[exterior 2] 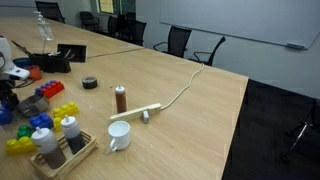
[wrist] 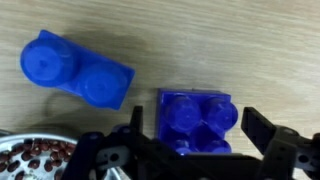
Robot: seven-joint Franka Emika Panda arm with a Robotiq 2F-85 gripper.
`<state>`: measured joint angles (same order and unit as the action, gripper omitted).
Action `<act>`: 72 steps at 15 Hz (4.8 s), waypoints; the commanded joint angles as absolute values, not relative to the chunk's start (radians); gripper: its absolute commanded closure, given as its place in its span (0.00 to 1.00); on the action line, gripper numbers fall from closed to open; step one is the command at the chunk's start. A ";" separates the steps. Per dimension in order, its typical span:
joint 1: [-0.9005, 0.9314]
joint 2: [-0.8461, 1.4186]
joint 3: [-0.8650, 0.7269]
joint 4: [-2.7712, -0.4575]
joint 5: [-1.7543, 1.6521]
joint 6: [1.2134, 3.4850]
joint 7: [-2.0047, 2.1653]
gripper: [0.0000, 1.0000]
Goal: Align the blue and orange legos together then put the purple legos on top of the blue and orange legos
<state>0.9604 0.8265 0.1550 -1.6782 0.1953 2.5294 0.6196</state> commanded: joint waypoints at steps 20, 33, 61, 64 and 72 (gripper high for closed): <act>1.019 0.778 0.070 -1.730 0.095 2.582 0.677 0.00; 1.068 0.781 0.049 -1.727 0.029 2.581 0.720 0.00; 0.963 0.736 0.025 -1.681 -0.046 2.590 0.588 0.56; 0.965 0.724 0.024 -1.649 -0.066 2.554 0.567 0.56; 0.953 0.762 0.038 -1.578 -0.058 2.567 0.509 0.56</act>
<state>0.9656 0.7451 0.0250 -1.6090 -0.0554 2.5843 0.5419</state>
